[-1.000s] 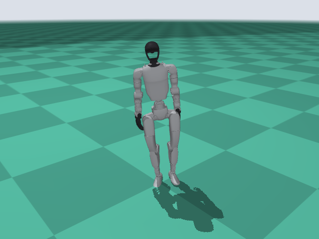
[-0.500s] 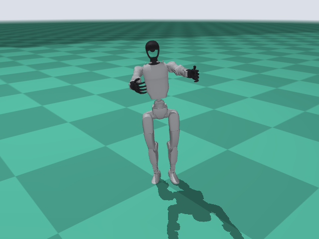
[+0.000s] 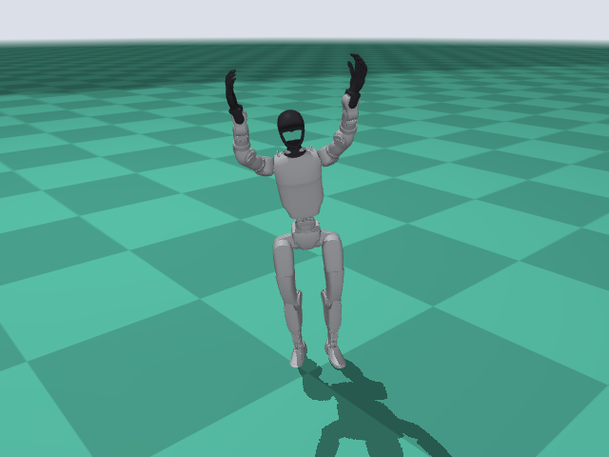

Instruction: Upper body actions

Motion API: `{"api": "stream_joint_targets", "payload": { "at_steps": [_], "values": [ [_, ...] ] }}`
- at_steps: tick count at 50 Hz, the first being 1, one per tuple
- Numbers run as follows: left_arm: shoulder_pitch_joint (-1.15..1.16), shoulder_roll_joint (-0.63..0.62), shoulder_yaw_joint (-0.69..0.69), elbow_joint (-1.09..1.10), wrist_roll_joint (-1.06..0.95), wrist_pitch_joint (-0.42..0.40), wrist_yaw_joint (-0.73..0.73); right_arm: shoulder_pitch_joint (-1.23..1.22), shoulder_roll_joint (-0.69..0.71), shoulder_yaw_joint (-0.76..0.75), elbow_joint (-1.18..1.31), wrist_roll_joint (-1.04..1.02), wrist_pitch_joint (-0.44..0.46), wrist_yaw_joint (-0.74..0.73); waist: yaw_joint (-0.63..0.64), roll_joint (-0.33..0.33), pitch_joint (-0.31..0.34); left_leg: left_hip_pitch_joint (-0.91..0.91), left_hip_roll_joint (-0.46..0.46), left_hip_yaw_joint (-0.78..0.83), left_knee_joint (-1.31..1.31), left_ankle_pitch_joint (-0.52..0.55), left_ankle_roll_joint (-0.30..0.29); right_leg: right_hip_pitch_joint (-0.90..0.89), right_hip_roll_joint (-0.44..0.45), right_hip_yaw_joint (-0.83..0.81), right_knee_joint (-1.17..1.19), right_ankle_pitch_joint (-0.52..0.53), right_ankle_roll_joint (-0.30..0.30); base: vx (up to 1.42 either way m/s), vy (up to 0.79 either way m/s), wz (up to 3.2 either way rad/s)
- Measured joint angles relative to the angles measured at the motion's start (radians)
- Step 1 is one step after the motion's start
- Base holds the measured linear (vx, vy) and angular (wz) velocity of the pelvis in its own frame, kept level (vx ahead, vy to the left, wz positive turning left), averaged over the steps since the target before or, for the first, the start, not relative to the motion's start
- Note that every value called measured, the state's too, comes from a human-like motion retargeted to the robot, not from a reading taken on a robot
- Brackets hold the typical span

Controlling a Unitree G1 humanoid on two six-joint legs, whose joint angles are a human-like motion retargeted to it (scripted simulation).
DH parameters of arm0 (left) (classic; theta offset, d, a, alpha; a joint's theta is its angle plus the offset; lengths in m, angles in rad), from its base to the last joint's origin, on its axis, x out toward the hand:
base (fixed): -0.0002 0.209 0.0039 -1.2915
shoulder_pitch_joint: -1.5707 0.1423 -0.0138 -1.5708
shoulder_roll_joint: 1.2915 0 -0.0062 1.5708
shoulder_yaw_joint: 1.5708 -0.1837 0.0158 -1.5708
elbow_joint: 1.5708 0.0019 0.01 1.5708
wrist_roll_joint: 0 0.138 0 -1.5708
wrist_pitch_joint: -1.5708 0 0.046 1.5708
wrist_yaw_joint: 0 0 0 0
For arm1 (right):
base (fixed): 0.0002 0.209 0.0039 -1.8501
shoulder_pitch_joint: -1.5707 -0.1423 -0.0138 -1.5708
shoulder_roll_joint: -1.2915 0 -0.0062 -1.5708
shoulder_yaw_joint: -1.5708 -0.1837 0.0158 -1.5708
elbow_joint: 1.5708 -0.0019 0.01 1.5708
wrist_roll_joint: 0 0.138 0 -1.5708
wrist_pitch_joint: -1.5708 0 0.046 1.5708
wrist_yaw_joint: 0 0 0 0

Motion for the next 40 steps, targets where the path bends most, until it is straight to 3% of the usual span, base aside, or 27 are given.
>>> {"api": "stream_joint_targets", "payload": {
  "at_steps": [10, 19, 23, 27, 32, 37, 40],
  "values": [
    [0.069, -0.019, 0.036, 0.019, -0.016, -0.004, -0.019, 0.050, 0.018, -0.029, 0.071, 0.081, 0.029, 0.083, 0.023, 0.000, -0.006, 0.017, 0.001, 0.012, -0.002, 0.000, 0.000, 0.011, 0.004, 0.009, -0.001, 0.003, -0.004, 0.03, 0.00, -0.01],
    [0.178, -0.049, 0.053, 0.017, 0.058, 0.004, -0.017, 0.127, -0.025, 0.032, 0.086, -0.089, 0.023, 0.148, 0.058, -0.008, -0.023, 0.033, -0.008, 0.014, -0.007, 0.004, 0.007, 0.025, 0.007, 0.008, -0.003, 0.007, -0.009, 0.07, 0.00, -0.01],
    [0.331, -0.050, 0.098, 0.023, 0.201, 0.033, -0.018, 0.280, -0.045, 0.019, 0.101, -0.222, 0.039, 0.242, 0.086, -0.001, -0.056, 0.045, -0.015, 0.016, -0.009, 0.007, 0.012, 0.039, 0.007, 0.007, -0.006, 0.010, -0.012, 0.22, 0.09, -0.02],
    [0.558, 0.002, 0.155, 0.042, 0.452, 0.084, 0.005, 0.546, 0.026, -0.123, 0.114, -0.406, 0.019, 0.298, 0.057, 0.015, -0.084, 0.069, -0.020, 0.021, -0.012, 0.010, 0.016, 0.061, 0.007, 0.009, -0.006, 0.013, -0.015, 0.20, 0.00, -0.07],
    [0.873, 0.000, 0.259, 0.089, 0.672, 0.144, -0.003, 0.914, 0.127, -0.346, 0.155, -0.722, 0.032, 0.346, 0.032, 0.006, -0.055, 0.115, -0.030, 0.021, -0.013, 0.012, 0.022, 0.109, 0.004, 0.006, -0.008, 0.015, -0.017, 0.01, -0.09, -0.02],
    [1.219, -0.101, 0.403, 0.165, 0.606, 0.248, -0.168, 1.271, 0.268, -0.557, 0.231, -1.060, 0.103, 0.618, -0.004, -0.008, -0.020, 0.143, -0.041, 0.000, -0.015, 0.020, 0.027, 0.150, -0.002, -0.014, -0.013, 0.014, -0.016, -0.01, -0.08, 0.20],
    [1.408, -0.200, 0.495, 0.225, 0.521, 0.309, -0.232, 1.448, 0.357, -0.620, 0.324, -1.251, 0.228, 0.770, -0.023, -0.012, -0.007, 0.147, -0.045, -0.013, -0.017, 0.024, 0.029, 0.159, -0.005, -0.025, -0.015, 0.013, -0.014, -0.04, -0.02, 0.19]
  ]
}}
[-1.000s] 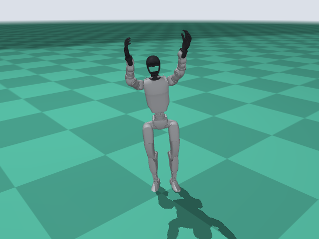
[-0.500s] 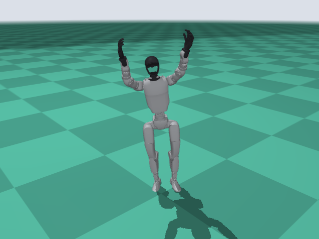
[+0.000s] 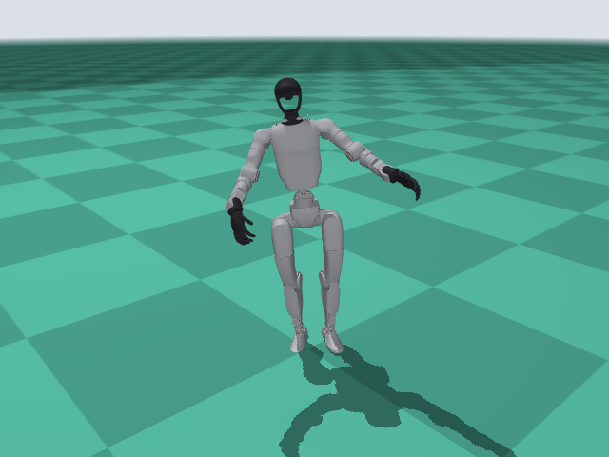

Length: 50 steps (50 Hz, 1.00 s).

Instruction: Upper body actions

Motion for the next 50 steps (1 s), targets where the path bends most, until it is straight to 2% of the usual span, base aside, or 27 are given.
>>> {"api": "stream_joint_targets", "payload": {
  "at_steps": [3, 7, 11, 15, 18, 20, 22, 24, 26, 28, 30, 32, 38, 45, 50],
  "values": [
    [0.167, -0.116, 0.075, 0.046, -0.015, 0.018, -0.025, 0.164, 0.075, -0.033, 0.095, -0.112, 0.066, 0.004, -0.001, -0.002, 0.016, 0.006, -0.001, 0.000, 0.000, 0.000, 0.001, 0.005, -0.001, 0.000, 0.000, 0.000, 0.000, 0.00, 0.00, 0.00],
    [0.375, -0.258, 0.098, 0.086, 0.014, 0.044, -0.058, 0.374, 0.176, -0.053, 0.178, -0.138, 0.121, -0.133, 0.002, -0.004, 0.048, 0.017, -0.004, 0.012, -0.002, -0.004, 0.001, 0.007, -0.003, 0.009, 0.002, 0.002, 0.000, -0.02, 0.06, -0.14],
    [0.540, -0.400, 0.086, 0.153, 0.034, 0.083, -0.157, 0.539, 0.262, -0.105, 0.248, -0.104, 0.206, -0.228, -0.008, -0.002, 0.084, 0.023, -0.005, 0.010, -0.005, -0.006, 0.002, 0.010, -0.007, 0.008, 0.004, 0.002, 0.005, 0.04, 0.10, 0.02],
    [0.611, -0.539, 0.055, 0.286, -0.024, 0.121, -0.186, 0.683, 0.291, -0.085, 0.315, 0.004, 0.222, -0.297, -0.026, -0.005, 0.118, 0.031, -0.009, 0.000, -0.005, -0.006, 0.004, 0.022, -0.012, 0.000, 0.003, -0.001, 0.008, 0.00, 0.02, 0.04],
    [0.701, -0.654, 0.047, 0.303, -0.031, 0.133, -0.157, 0.755, 0.309, -0.060, 0.355, -0.012, 0.217, -0.372, -0.028, -0.008, 0.144, 0.043, -0.011, 0.008, -0.007, -0.009, 0.005, 0.027, -0.014, 0.005, 0.004, 0.000, 0.010, 0.01, 0.01, 0.15],
    [0.757, -0.720, 0.015, 0.305, -0.030, 0.121, -0.162, 0.789, 0.314, -0.045, 0.380, -0.062, 0.221, -0.413, -0.120, -0.018, 0.145, 0.021, -0.003, -0.079, 0.033, -0.023, -0.033, 0.038, -0.049, -0.081, 0.002, -0.008, 0.020, 0.04, 0.03, 1.83],
    [0.799, -0.760, 0.018, 0.296, -0.064, 0.137, -0.066, 0.809, 0.314, -0.027, 0.399, -0.115, 0.236, -0.430, -0.190, -0.025, 0.139, -0.023, 0.011, -0.141, 0.095, -0.043, -0.071, 0.042, -0.078, -0.141, 0.002, -0.015, 0.030, 0.02, 0.02, 1.24],
    [0.812, -0.775, 0.104, 0.262, -0.163, 0.110, -0.020, 0.826, 0.313, -0.017, 0.403, -0.139, 0.261, -0.432, -0.123, -0.014, 0.132, -0.019, 0.041, -0.069, 0.095, -0.056, -0.071, 0.014, -0.078, -0.061, 0.028, -0.019, 0.048, 0.03, 0.02, -1.57],
    [0.801, -0.748, 0.138, 0.254, -0.279, 0.045, -0.101, 0.832, 0.313, -0.026, 0.394, -0.131, 0.278, -0.417, -0.024, -0.001, 0.150, 0.009, 0.047, 0.037, 0.051, -0.031, -0.034, 0.005, -0.045, 0.044, 0.033, -0.004, 0.048, 0.02, 0.00, -2.54],
    [0.787, -0.695, 0.107, 0.252, -0.351, 0.056, -0.176, 0.825, 0.314, -0.053, 0.377, -0.104, 0.278, -0.402, 0.009, -0.003, 0.181, 0.031, 0.033, 0.072, 0.023, -0.008, -0.009, 0.016, -0.024, 0.075, 0.024, 0.012, 0.033, -0.04, -0.04, -0.87],
    [0.773, -0.648, 0.068, 0.242, -0.318, 0.122, -0.219, 0.809, 0.316, -0.081, 0.354, -0.081, 0.260, -0.393, -0.045, -0.011, 0.196, 0.042, 0.013, 0.013, 0.019, -0.006, -0.011, 0.031, -0.024, 0.011, 0.014, 0.014, 0.018, -0.07, -0.04, 0.99],
    [0.763, -0.601, 0.044, 0.227, -0.232, 0.153, -0.236, 0.785, 0.314, -0.079, 0.329, -0.075, 0.240, -0.394, -0.037, -0.015, 0.202, 0.042, 0.018, 0.026, 0.018, -0.002, -0.011, 0.030, -0.022, 0.023, 0.014, 0.017, 0.016, -0.04, -0.04, 0.04],
    [0.755, -0.525, -0.044, 0.198, -0.139, 0.120, -0.169, 0.716, 0.299, -0.034, 0.258, -0.154, 0.180, -0.410, -0.035, -0.019, 0.198, 0.043, 0.023, 0.038, 0.016, -0.001, -0.013, 0.021, -0.017, 0.035, 0.016, 0.022, 0.013, 0.00, -0.01, -0.04],
    [0.747, -0.566, -0.071, 0.235, -0.178, 0.146, -0.218, 0.703, 0.302, -0.005, 0.225, -0.205, 0.134, -0.430, -0.030, -0.026, 0.195, 0.041, 0.018, 0.024, 0.019, 0.000, -0.013, 0.030, -0.020, 0.025, 0.014, 0.016, 0.013, 0.01, 0.00, 0.06],
    [0.749, -0.644, -0.114, 0.240, -0.060, 0.162, -0.179, 0.737, 0.320, 0.004, 0.264, -0.181, 0.162, -0.424, -0.049, -0.031, 0.192, 0.045, 0.003, -0.027, 0.019, -0.003, -0.014, 0.049, -0.029, -0.022, 0.008, 0.004, 0.016, 0.03, 0.00, 0.52]
  ]
}}
